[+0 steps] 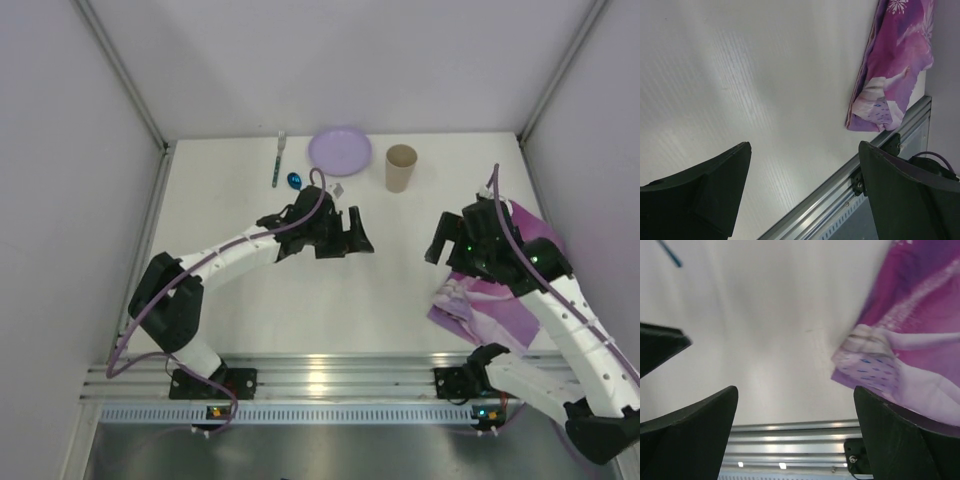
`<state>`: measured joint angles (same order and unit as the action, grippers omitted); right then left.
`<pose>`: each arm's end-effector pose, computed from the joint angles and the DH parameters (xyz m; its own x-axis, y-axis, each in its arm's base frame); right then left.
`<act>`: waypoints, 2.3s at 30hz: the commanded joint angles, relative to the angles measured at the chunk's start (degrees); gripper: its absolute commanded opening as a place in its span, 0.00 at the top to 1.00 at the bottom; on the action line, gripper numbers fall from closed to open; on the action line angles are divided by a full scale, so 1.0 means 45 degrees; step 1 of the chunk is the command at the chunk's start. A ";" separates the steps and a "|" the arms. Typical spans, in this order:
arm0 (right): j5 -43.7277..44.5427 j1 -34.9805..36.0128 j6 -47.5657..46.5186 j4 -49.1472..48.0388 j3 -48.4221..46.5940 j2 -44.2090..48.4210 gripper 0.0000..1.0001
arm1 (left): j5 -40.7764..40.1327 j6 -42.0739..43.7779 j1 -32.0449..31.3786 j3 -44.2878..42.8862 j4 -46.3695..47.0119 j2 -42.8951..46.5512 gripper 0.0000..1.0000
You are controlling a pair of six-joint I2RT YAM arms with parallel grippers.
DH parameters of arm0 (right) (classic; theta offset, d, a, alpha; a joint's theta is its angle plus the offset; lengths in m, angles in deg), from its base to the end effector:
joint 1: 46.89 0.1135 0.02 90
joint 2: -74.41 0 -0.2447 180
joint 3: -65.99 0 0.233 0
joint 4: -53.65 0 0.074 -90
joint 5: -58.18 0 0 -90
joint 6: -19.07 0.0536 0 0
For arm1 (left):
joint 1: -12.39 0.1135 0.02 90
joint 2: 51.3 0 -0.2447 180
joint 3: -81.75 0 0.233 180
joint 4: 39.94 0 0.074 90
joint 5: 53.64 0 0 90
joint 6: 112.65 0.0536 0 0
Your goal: Set the dinner table for one person
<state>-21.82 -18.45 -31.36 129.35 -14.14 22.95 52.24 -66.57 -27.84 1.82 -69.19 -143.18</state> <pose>0.1437 0.0672 0.3239 -0.7284 0.3189 -0.6064 0.1286 0.9330 0.3363 0.2581 -0.2375 0.2271 -0.9022 -0.1107 -0.4170 0.2119 0.7283 -0.6517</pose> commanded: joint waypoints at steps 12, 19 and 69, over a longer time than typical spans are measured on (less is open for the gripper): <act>0.0377 -0.4173 -0.1196 -0.2311 0.3747 -0.3932 0.16 | 0.0300 0.0716 -0.0728 -0.0592 -0.0779 0.0943 0.08; -0.0289 -0.4056 -0.1078 -0.3934 0.4023 -0.6256 0.46 | 0.0163 0.0874 -0.0748 0.0150 -0.1288 0.1783 0.09; -0.1715 0.2195 0.0484 -0.1142 0.3124 -0.6884 1.00 | 0.1916 0.2787 -0.1235 -0.0746 -0.0840 -0.4093 0.25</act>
<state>-29.60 -8.17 -28.47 122.86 0.50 -9.75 54.05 -55.92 -31.80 0.13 -74.81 -157.84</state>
